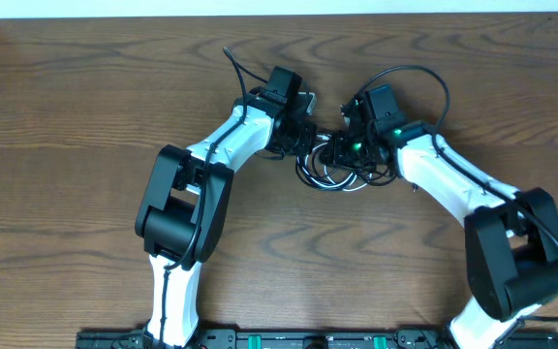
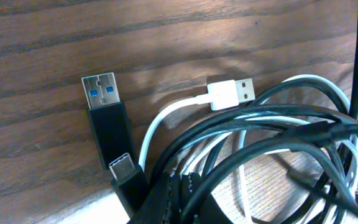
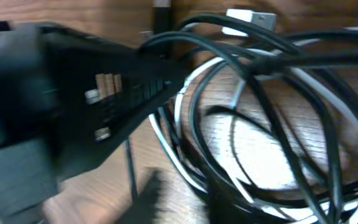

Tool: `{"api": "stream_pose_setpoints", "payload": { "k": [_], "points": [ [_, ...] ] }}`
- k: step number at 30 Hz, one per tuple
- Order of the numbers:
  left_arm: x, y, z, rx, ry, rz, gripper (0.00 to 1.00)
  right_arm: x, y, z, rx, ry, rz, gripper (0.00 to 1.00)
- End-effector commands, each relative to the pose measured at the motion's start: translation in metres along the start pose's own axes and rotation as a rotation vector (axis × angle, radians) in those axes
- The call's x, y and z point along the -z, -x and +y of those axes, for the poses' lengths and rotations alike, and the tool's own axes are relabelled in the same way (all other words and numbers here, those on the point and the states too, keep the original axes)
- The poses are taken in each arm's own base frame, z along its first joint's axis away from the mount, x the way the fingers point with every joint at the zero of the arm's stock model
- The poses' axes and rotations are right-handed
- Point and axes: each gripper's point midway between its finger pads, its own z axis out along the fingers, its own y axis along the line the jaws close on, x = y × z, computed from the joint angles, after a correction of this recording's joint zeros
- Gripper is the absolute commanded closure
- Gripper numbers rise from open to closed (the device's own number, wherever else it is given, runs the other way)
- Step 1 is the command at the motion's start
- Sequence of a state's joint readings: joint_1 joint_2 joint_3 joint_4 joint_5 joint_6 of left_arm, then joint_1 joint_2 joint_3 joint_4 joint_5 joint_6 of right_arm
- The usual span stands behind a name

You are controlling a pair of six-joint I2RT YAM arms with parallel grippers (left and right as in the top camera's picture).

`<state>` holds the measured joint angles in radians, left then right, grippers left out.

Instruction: Untangle cables

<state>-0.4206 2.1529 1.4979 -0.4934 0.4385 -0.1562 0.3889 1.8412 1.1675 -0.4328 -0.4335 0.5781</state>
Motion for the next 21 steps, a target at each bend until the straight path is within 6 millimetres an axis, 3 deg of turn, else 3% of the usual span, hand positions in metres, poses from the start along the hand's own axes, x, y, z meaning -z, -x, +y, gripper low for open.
{"api": "stream_pose_setpoints", "payload": {
  "k": [1,4,9,10,12,21],
  "points": [
    [-0.005,-0.005,0.008,0.001,0.016,0.017,0.93,0.009,0.005,0.015,-0.007,0.096,0.002,0.99],
    [-0.004,-0.004,0.010,0.005,0.017,0.015,0.92,0.037,0.014,0.051,0.127,0.277,-0.029,0.99],
    [0.008,-0.004,0.007,0.018,-0.019,0.017,0.93,0.115,0.018,0.113,0.455,0.551,-0.162,0.99],
    [0.018,-0.004,-0.002,-0.003,-0.060,0.016,0.93,0.138,0.013,0.127,0.548,0.606,-0.199,0.99],
    [0.035,-0.003,-0.015,-0.034,-0.099,0.007,0.93,0.162,0.004,0.141,0.673,0.653,-0.246,0.99],
    [0.132,0.006,-0.056,-0.108,-0.112,-0.140,0.92,0.256,-0.044,0.183,1.192,0.749,-0.499,0.99]
  ]
}}
